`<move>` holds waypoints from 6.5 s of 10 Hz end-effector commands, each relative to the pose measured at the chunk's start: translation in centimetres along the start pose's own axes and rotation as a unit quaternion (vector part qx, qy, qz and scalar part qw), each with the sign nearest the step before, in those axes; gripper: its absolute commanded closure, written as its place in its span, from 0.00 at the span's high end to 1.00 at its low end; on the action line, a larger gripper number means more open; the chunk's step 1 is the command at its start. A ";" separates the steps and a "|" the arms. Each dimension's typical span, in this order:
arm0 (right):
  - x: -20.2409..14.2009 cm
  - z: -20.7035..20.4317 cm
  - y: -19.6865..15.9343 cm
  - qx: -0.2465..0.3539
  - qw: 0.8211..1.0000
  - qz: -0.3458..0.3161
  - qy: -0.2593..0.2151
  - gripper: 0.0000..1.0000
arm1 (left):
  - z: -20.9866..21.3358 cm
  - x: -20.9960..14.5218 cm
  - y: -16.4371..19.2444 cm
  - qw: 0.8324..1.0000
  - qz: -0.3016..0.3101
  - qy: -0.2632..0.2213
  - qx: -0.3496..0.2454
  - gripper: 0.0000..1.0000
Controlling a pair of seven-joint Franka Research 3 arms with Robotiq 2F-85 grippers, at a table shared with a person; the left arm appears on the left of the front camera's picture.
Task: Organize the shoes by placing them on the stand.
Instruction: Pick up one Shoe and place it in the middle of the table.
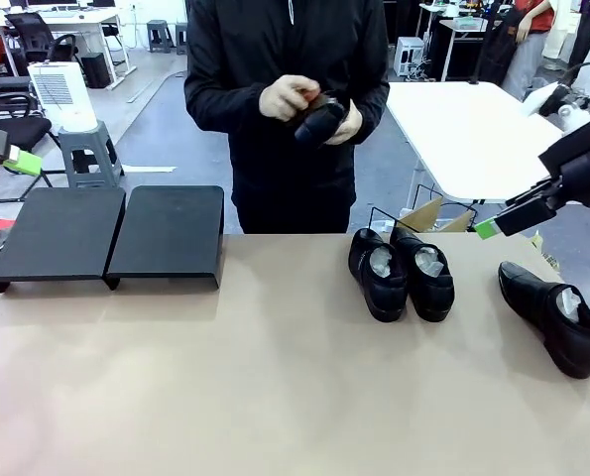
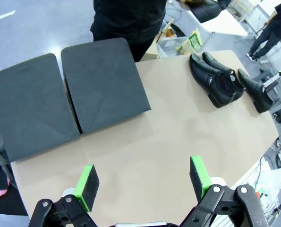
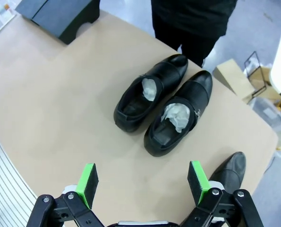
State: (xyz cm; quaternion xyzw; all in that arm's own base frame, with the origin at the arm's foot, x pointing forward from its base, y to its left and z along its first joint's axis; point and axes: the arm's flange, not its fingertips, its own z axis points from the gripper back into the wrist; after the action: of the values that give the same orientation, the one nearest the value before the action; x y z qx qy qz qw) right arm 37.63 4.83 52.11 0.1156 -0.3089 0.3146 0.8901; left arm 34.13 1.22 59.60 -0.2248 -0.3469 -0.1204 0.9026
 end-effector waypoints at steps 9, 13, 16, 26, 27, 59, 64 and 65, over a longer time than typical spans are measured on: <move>10.6 -8.2 6.4 -0.255 0.938 -0.161 0.168 1.00 | 0.0 0.0 0.2 1.000 -0.004 -0.003 -0.008 1.00; 11.2 -12.9 6.5 -0.285 0.919 -0.188 0.196 1.00 | 0.0 0.0 0.2 1.000 -0.004 -0.003 -0.008 1.00; 9.9 -11.7 6.4 -0.268 0.928 -0.178 0.189 1.00 | 0.0 0.0 0.2 1.000 -0.004 -0.003 -0.008 1.00; 8.7 -17.1 1.3 -0.099 0.944 -0.254 0.187 0.96 | 0.0 0.0 0.2 1.000 -0.004 -0.003 -0.008 1.00; 8.9 -17.2 1.3 -0.104 0.941 -0.263 0.187 0.77 | 0.0 0.0 0.2 1.000 -0.004 -0.003 -0.008 1.00; 8.3 -28.2 -0.8 -0.103 0.901 -0.267 0.325 0.00 | 0.0 0.0 0.2 1.000 -0.004 -0.003 -0.008 1.00; 8.8 -26.8 -0.1 -0.106 0.900 -0.273 0.323 0.00 | 0.0 0.0 0.2 1.000 -0.004 -0.003 -0.008 1.00; 9.1 -25.5 0.5 -0.111 0.902 -0.278 0.312 0.00 | 0.0 0.0 0.2 1.000 -0.004 -0.003 -0.008 1.00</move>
State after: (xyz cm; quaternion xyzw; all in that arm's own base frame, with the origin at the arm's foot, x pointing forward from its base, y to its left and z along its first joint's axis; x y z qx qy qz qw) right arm 56.04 19.55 36.18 -0.0031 0.0022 0.0466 0.9989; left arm 34.20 1.24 59.59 -0.2240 -0.3465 -0.1196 0.9030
